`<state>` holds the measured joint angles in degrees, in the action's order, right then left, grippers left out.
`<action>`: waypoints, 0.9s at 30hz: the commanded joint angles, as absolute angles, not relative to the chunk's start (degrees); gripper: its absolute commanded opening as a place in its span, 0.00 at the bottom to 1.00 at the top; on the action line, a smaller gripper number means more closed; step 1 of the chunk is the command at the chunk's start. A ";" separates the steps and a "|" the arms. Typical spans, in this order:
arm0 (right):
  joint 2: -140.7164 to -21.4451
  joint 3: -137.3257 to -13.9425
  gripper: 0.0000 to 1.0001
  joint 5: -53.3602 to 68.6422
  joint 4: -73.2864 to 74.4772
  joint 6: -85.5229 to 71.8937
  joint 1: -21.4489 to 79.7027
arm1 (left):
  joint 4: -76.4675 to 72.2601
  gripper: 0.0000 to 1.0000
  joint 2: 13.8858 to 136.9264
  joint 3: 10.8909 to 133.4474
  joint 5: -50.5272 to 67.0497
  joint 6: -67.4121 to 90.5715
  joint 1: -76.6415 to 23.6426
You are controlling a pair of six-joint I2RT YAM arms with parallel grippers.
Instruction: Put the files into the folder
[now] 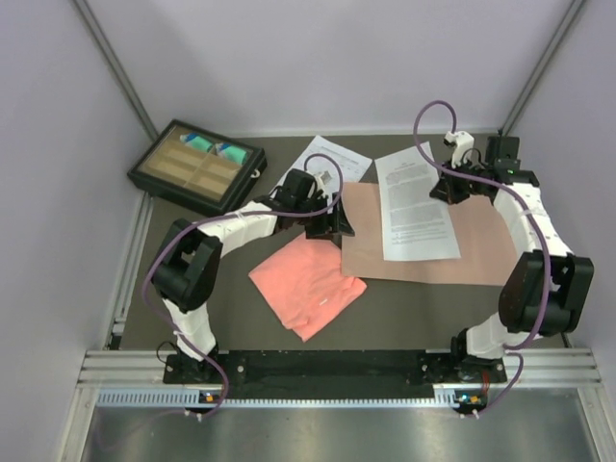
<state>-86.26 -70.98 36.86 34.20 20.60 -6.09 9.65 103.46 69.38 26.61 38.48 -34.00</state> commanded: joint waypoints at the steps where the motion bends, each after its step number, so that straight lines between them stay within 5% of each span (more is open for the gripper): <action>1: -89.21 -77.07 0.00 39.90 31.91 27.24 -6.77 | 8.17 0.75 106.52 74.00 29.71 35.16 -33.66; 27: -89.65 -79.01 0.00 41.83 24.43 29.44 -6.77 | 12.75 0.62 117.42 80.95 32.52 32.87 -32.96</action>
<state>-91.66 -75.13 40.34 24.95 27.53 -6.44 13.76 116.97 78.96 30.13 33.04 -33.39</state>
